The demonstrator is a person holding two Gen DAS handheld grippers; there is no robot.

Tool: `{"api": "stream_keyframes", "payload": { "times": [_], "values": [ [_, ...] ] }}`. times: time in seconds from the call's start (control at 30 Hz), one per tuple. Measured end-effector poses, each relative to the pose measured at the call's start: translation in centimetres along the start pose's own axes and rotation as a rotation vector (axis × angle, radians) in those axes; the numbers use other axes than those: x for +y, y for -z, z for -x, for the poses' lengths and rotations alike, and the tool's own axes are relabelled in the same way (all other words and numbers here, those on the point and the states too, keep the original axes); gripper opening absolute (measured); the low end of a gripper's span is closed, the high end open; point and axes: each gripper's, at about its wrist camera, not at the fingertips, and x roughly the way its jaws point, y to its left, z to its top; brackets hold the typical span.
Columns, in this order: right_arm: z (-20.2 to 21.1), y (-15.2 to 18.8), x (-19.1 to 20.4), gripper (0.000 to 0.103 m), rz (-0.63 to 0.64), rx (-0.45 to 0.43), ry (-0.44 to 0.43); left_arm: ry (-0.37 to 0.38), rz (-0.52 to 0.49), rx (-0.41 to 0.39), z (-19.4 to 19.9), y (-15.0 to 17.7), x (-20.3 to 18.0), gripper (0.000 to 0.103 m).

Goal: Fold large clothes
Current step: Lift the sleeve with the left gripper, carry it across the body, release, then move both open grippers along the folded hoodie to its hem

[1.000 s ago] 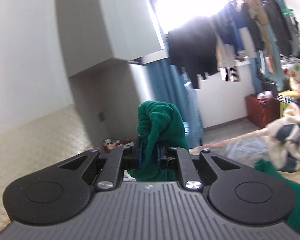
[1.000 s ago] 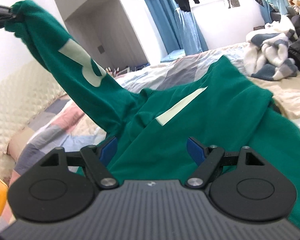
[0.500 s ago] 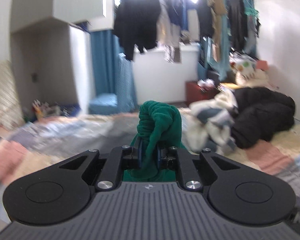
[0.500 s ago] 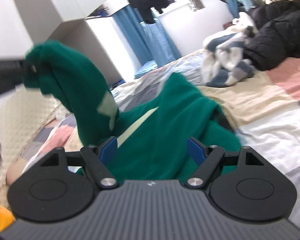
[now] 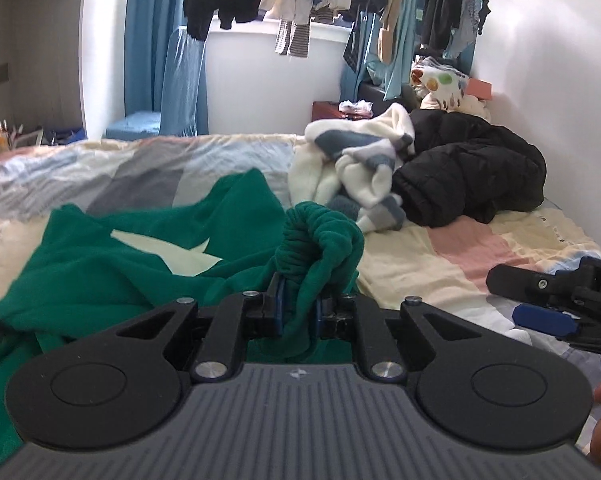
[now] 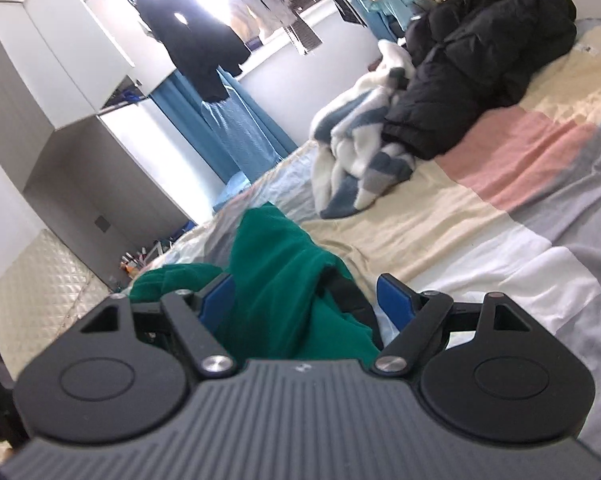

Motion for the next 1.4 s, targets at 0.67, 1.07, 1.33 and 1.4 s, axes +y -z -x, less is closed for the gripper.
{"api": "stream_keyframes", "payload": {
  "times": [0.67, 1.07, 1.33, 1.4],
  "values": [
    [-0.3, 2.8, 4.9, 0.080, 0.219, 0.044, -0.066, 0.037, 0.202, -0.099, 6.1, 4.0, 8.6, 0.068],
    [-6.3, 7.5, 7.8, 0.065, 0.400, 0.230, -0.068, 0.002, 0.269, -0.045, -0.1, 5.6, 15.4, 0.068],
    [-10.8, 10.0, 7.3, 0.063, 0.481, 0.318, 0.048, -0.051, 0.166, 0.053, -3.3, 6.5, 14.3, 0.068],
    [-11.4, 10.4, 7.1, 0.063, 0.490, 0.328, 0.064, -0.048, 0.182, 0.082, -3.9, 6.8, 14.7, 0.068]
  ]
}}
